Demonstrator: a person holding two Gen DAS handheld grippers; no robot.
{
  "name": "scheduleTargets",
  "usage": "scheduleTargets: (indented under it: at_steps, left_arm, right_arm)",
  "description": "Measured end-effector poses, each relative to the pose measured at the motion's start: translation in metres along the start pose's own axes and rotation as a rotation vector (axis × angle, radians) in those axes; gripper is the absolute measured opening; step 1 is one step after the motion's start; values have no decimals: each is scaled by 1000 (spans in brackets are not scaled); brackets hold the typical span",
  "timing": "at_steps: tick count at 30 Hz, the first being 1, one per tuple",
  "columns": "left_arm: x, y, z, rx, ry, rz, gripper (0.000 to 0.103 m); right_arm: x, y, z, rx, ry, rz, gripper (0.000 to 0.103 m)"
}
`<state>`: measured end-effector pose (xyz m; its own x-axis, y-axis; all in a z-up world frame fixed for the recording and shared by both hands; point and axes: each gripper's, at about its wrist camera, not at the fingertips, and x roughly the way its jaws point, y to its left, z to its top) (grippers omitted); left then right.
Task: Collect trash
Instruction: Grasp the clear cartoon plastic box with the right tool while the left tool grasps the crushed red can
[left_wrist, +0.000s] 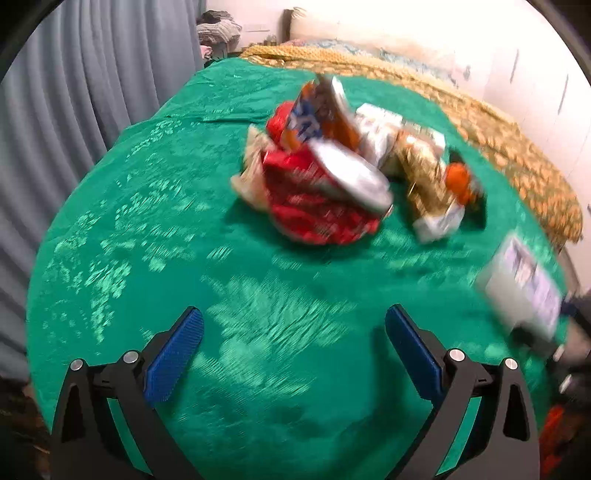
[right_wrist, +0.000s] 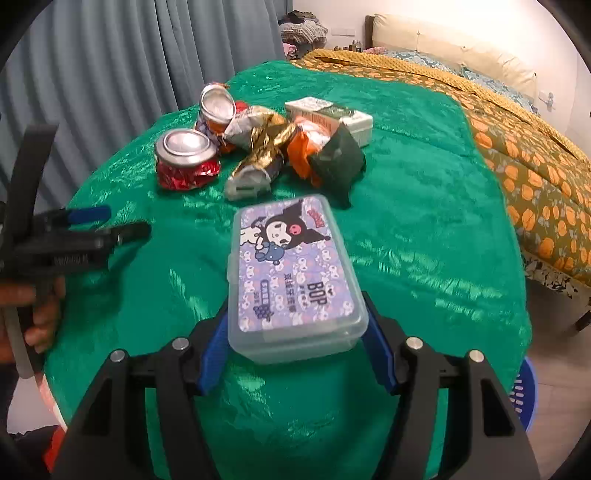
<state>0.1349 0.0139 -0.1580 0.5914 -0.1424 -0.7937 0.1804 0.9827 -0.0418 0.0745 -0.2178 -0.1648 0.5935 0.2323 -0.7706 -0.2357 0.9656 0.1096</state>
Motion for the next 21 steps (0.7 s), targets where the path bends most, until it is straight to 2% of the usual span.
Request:
scheduleTargets:
  at_steps: [2,9,11,15,21]
  left_arm:
    - [1,-11,11,-19,-20,6,98]
    - [31,-39,49,-125,-18,200,98]
    - [37,-39,54,-163,-11,220,98]
    - [34,-23,50,-192,9,213,98]
    - [6,37,22,-200,13,261,98]
  right_arm:
    - [-1,1,-4,-11,-4,-4,63]
    - [-1,3,-4,-12,-19,7,63]
    - [-1,2,-4,-10,-20,9,63]
    - [0,1,-3,-9,-20,15,63]
    - [0,2,-3,-13,-16,23,63]
